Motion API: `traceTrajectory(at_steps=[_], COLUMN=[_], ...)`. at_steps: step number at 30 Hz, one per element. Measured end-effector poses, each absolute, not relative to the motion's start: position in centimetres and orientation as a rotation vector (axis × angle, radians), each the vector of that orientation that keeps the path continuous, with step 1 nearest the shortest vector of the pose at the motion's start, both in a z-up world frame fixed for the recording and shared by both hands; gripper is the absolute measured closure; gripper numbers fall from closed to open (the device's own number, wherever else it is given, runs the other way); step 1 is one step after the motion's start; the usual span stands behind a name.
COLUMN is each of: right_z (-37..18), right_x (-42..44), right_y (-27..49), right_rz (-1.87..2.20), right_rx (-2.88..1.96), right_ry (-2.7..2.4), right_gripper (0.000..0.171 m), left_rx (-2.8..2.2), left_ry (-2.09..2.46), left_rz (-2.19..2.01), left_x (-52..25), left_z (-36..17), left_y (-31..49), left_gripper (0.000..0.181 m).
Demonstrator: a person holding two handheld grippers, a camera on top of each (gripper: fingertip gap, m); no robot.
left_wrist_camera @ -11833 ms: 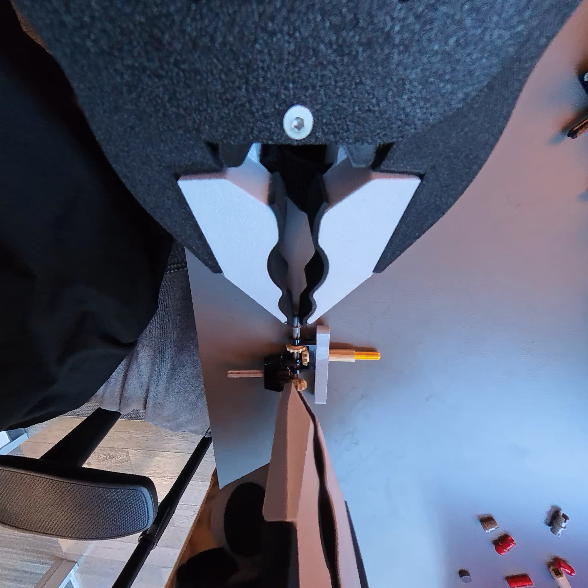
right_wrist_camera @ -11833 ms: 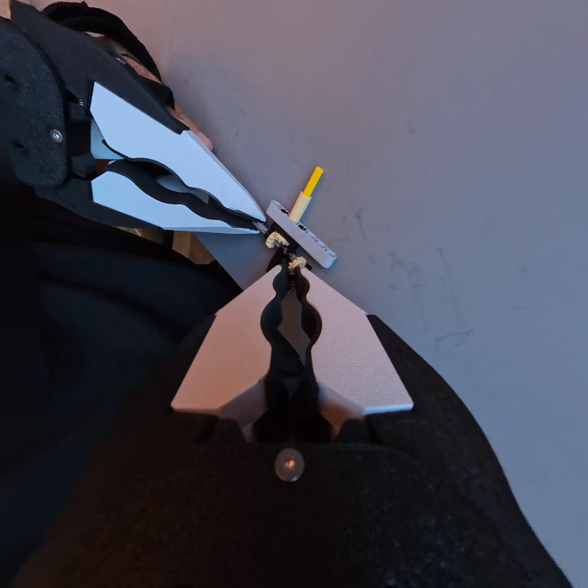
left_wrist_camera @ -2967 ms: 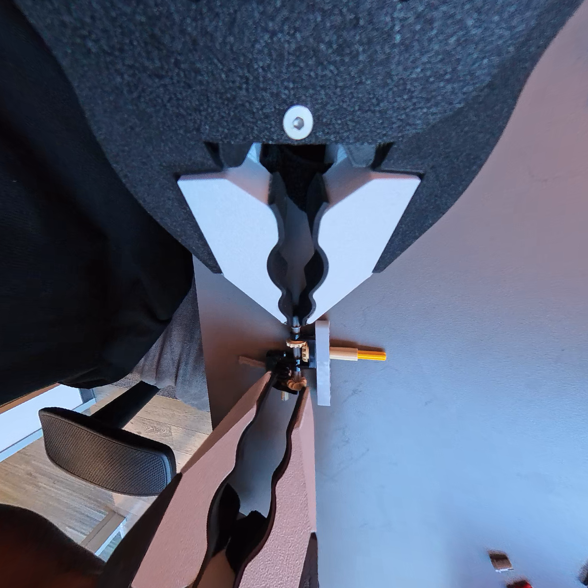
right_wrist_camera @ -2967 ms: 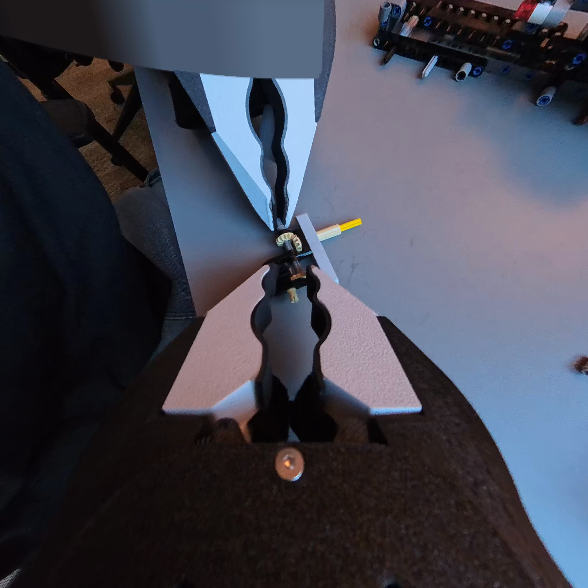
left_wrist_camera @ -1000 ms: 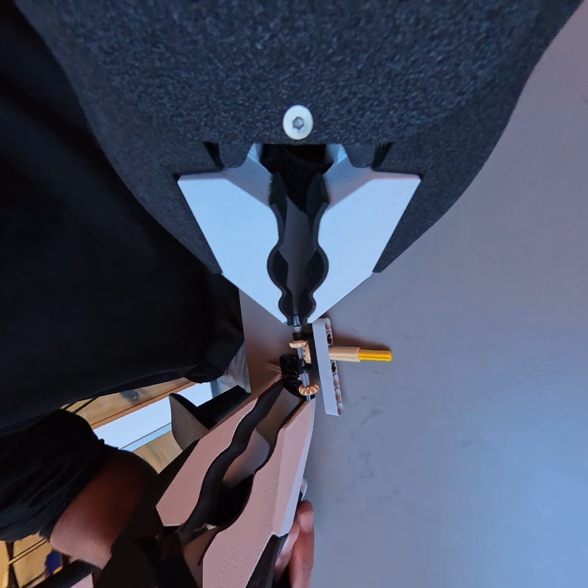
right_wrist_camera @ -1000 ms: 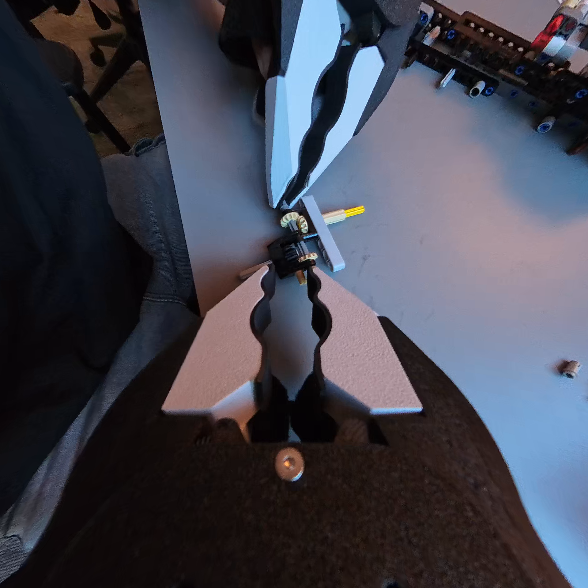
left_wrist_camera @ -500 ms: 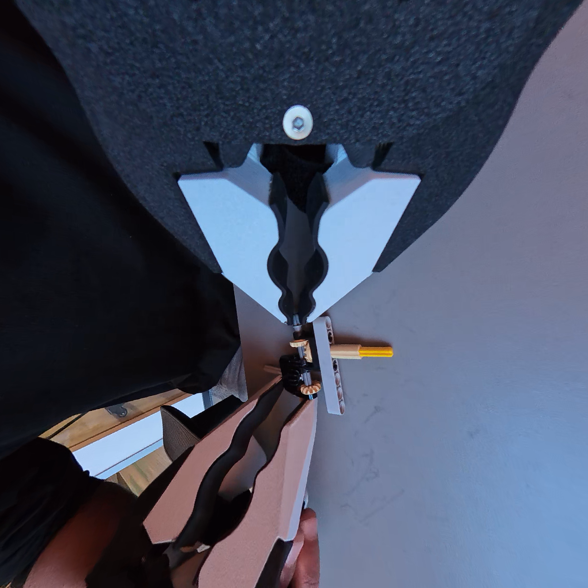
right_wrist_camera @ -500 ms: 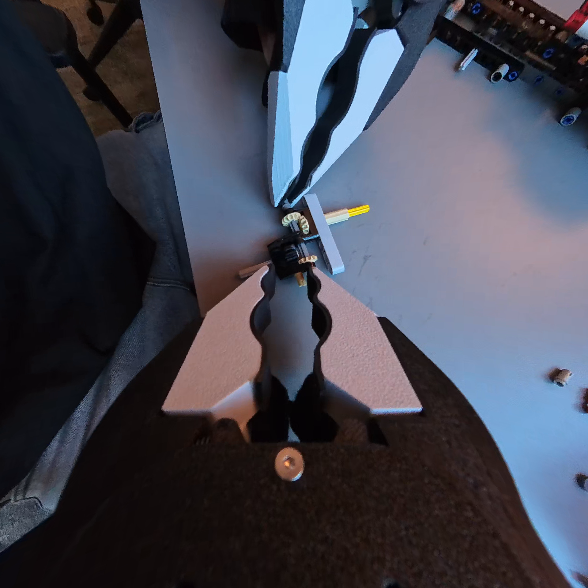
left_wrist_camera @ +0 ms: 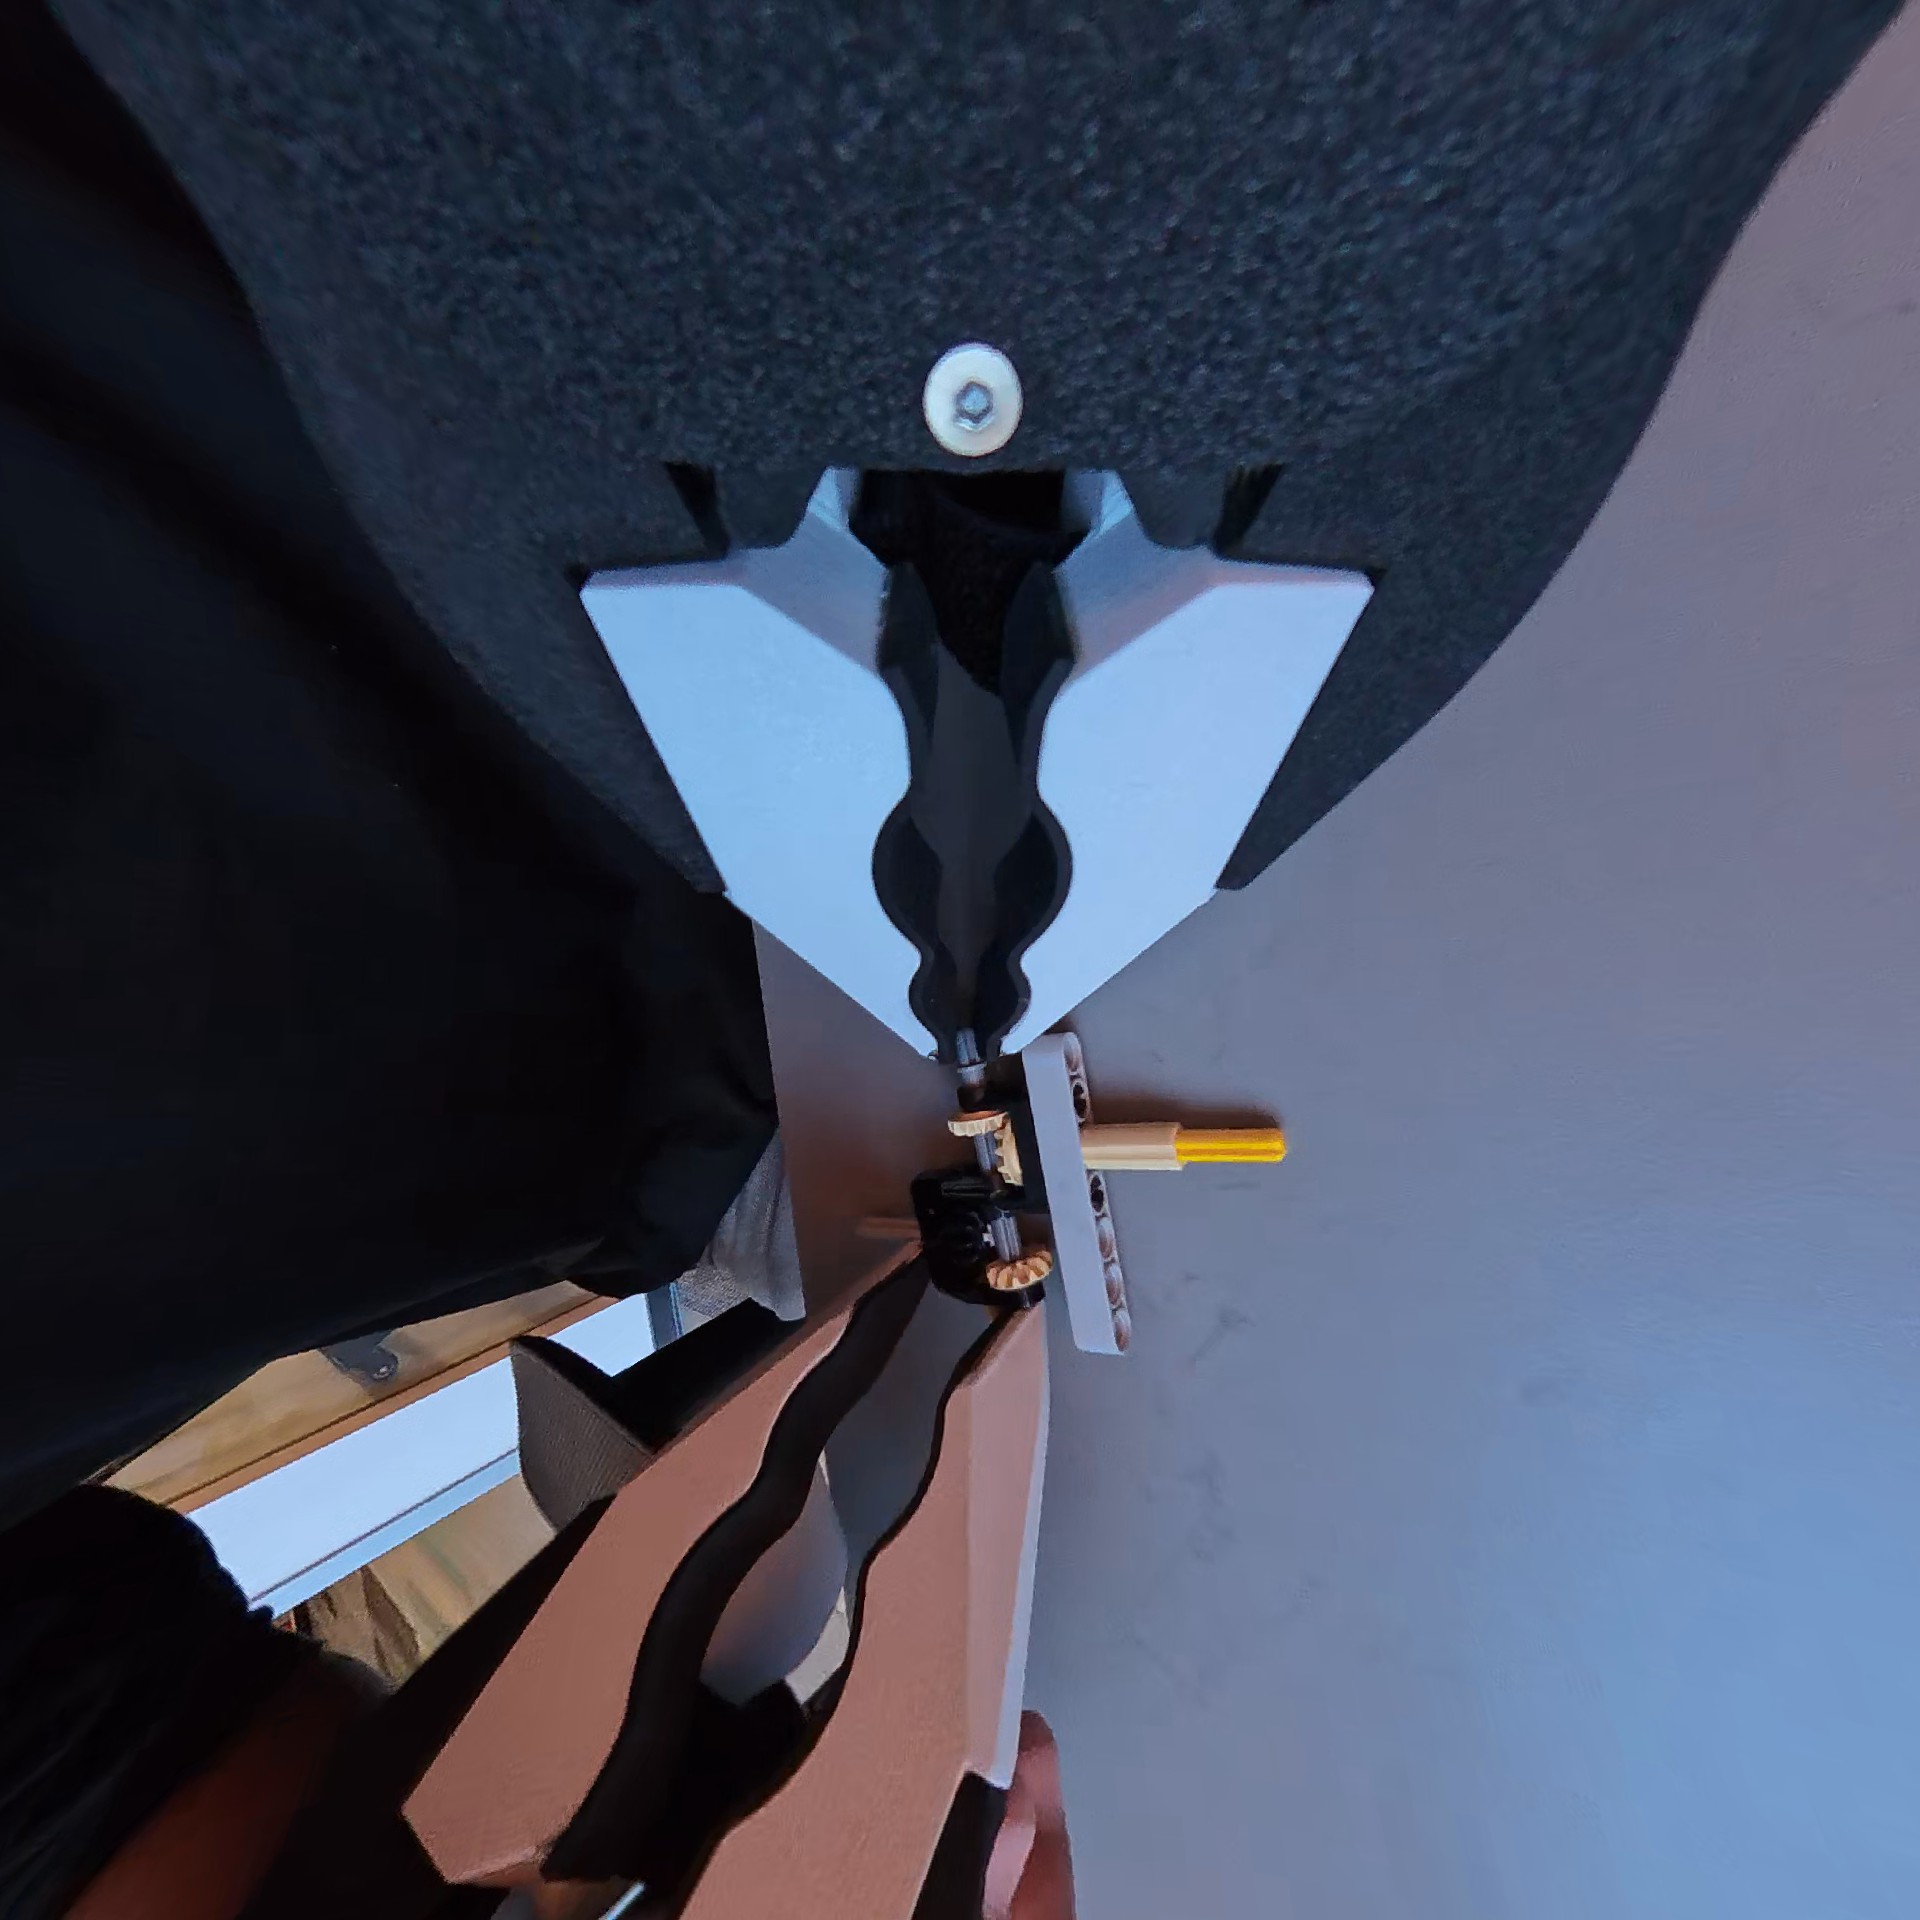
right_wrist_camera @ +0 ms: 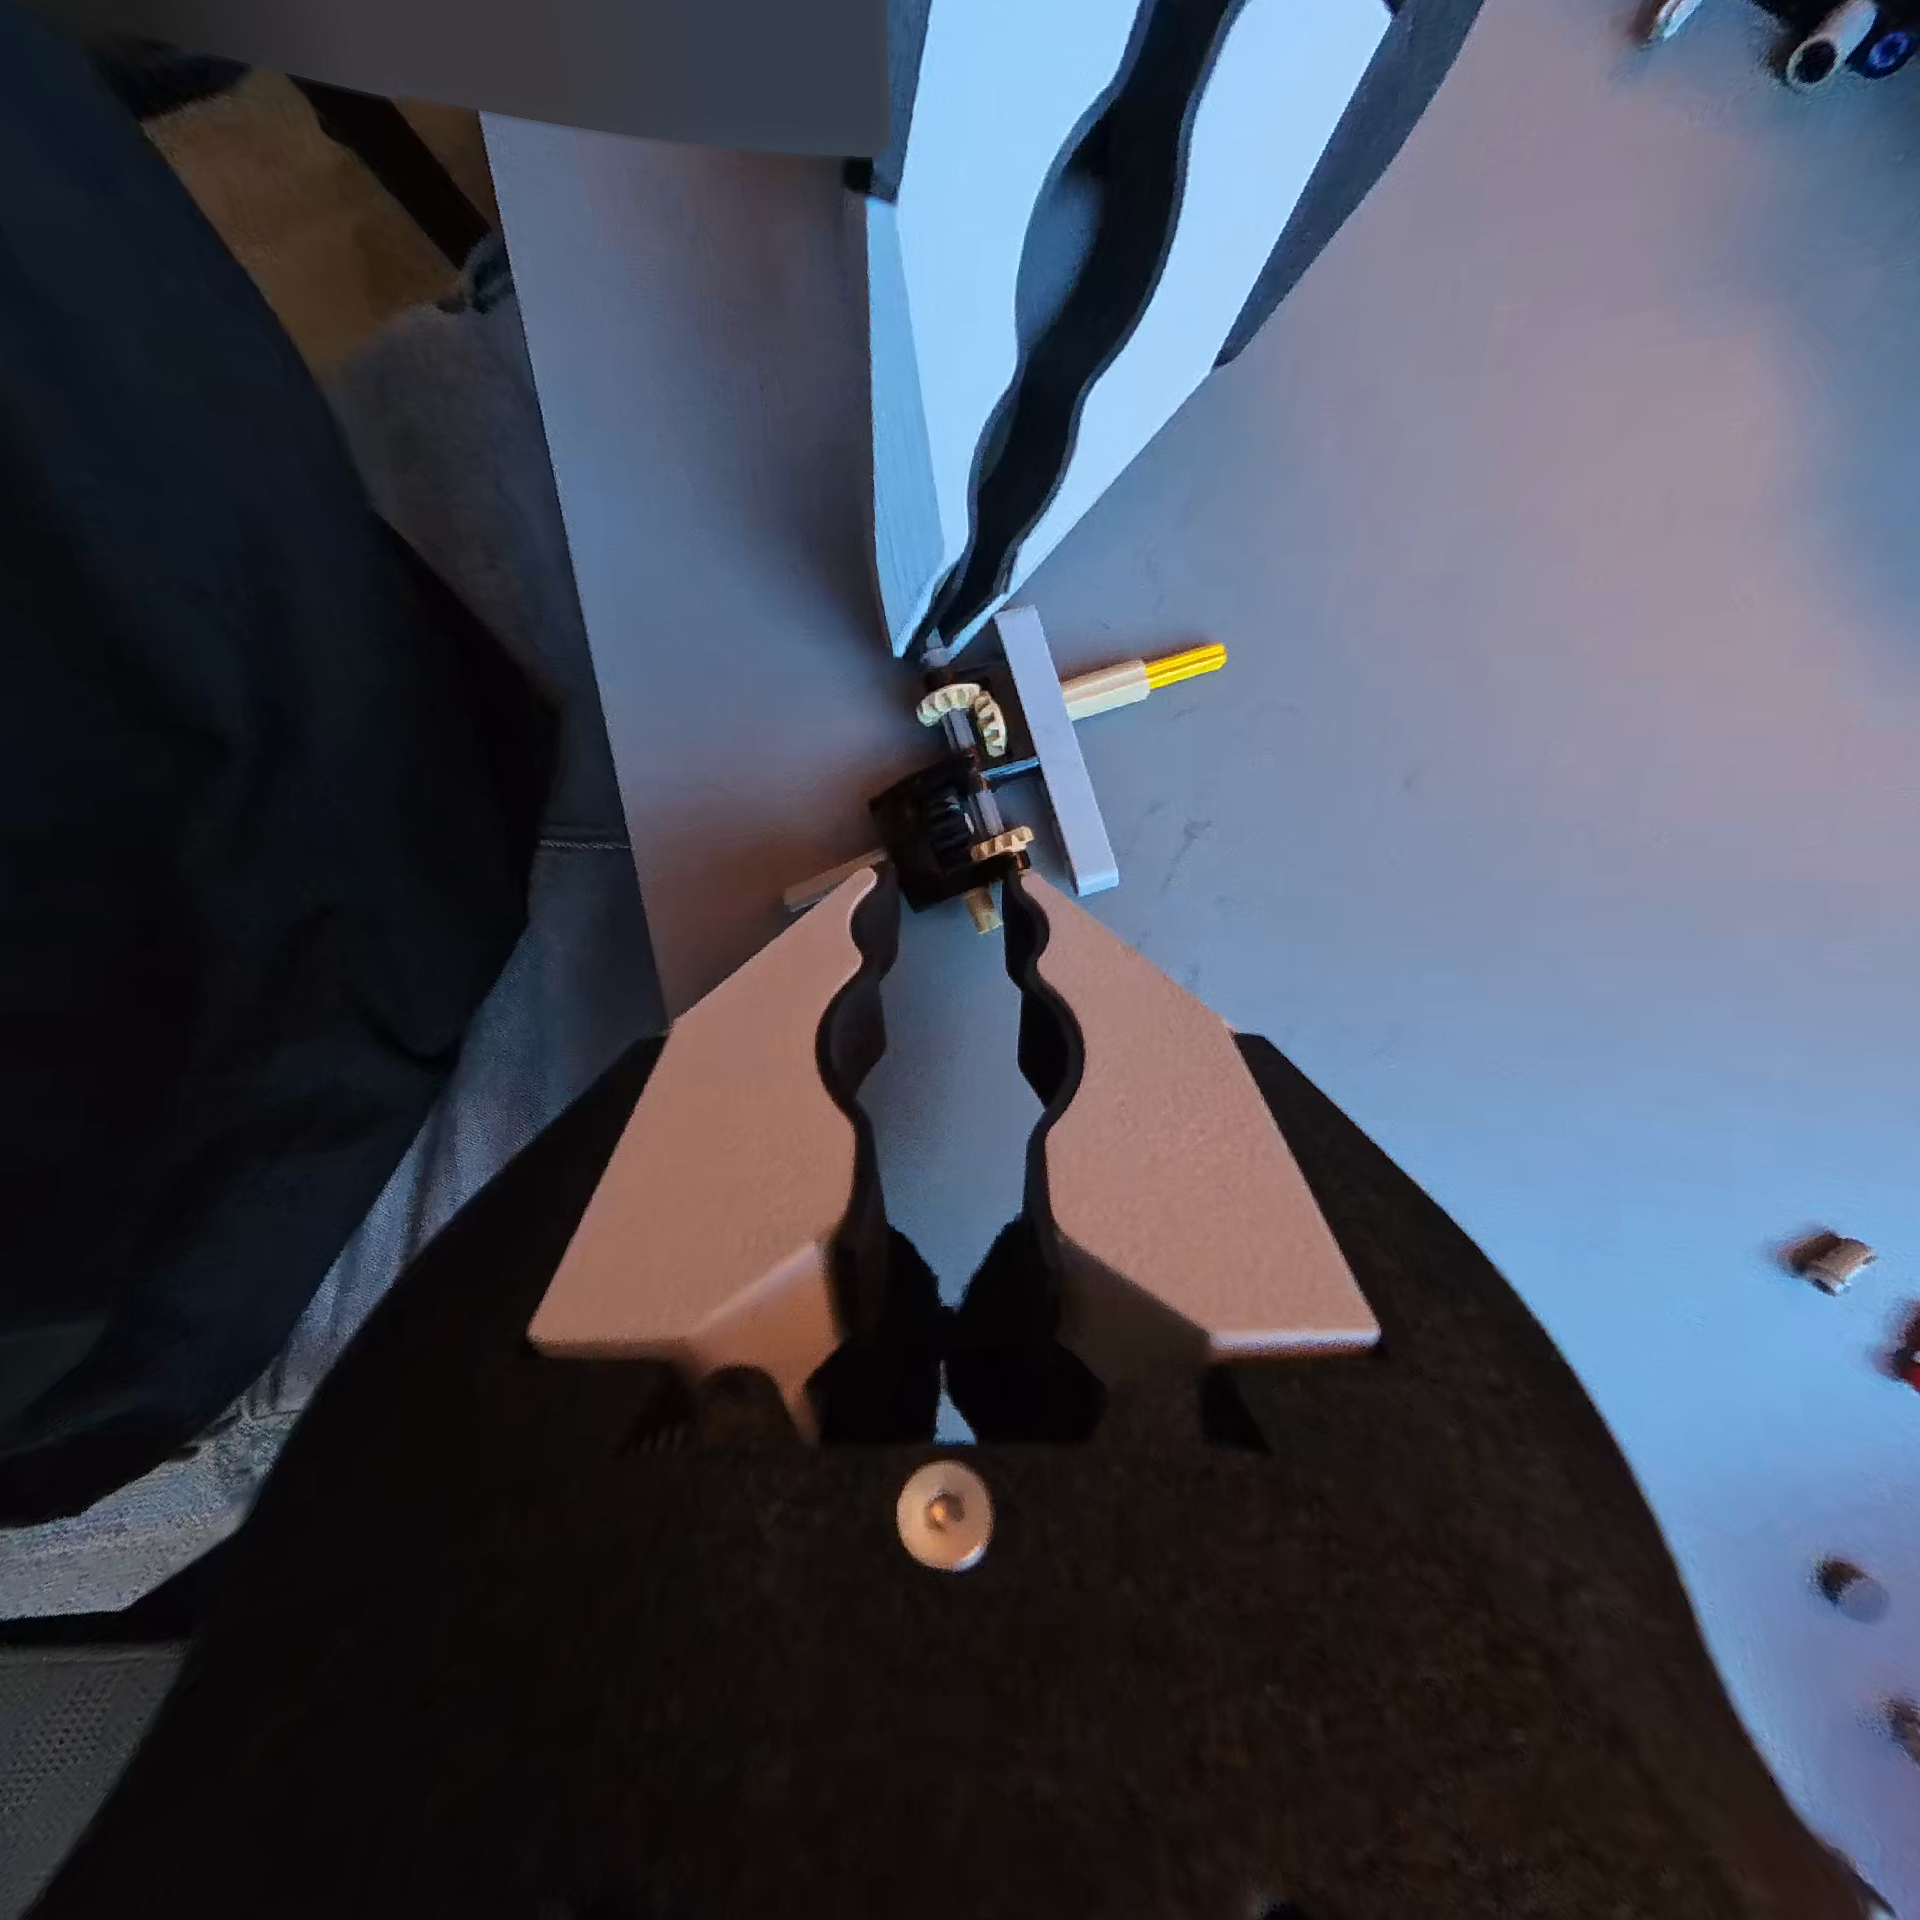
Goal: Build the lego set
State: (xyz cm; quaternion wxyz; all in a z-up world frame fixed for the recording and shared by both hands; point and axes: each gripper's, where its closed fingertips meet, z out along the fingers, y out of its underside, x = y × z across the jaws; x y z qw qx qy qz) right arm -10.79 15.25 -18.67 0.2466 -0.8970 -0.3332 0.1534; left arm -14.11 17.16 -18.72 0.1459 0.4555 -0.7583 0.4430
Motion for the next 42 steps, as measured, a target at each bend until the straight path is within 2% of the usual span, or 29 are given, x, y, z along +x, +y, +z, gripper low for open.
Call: traceTrajectory(at_steps=[9,15,29,42], right_z=[-18.2,-17.7,-18.9,-18.9], right_x=[-10.3,-7.9,-9.5,-9.6], right_y=[14.6,16.1,17.1,17.3], right_rz=[0.427,0.448,0.491,0.422], right_rx=[-2.430,-2.301,-2.215,-2.222], right_ry=[-0.886,-0.793,-0.882,-0.860], right_gripper=[0.148,0.153,0.164,0.165], left_rx=[1.323,1.319,1.307,1.293], left_ry=[-2.178,-2.180,-2.158,-2.115], left_rz=[1.280,1.280,1.274,1.270], left_x=[-14.0,-14.0,-14.1,-14.2], left_z=[-18.7,-18.7,-18.7,-18.7], left_y=[17.2,17.2,17.2,17.2], left_gripper=[0.181,0.180,0.181,0.181])
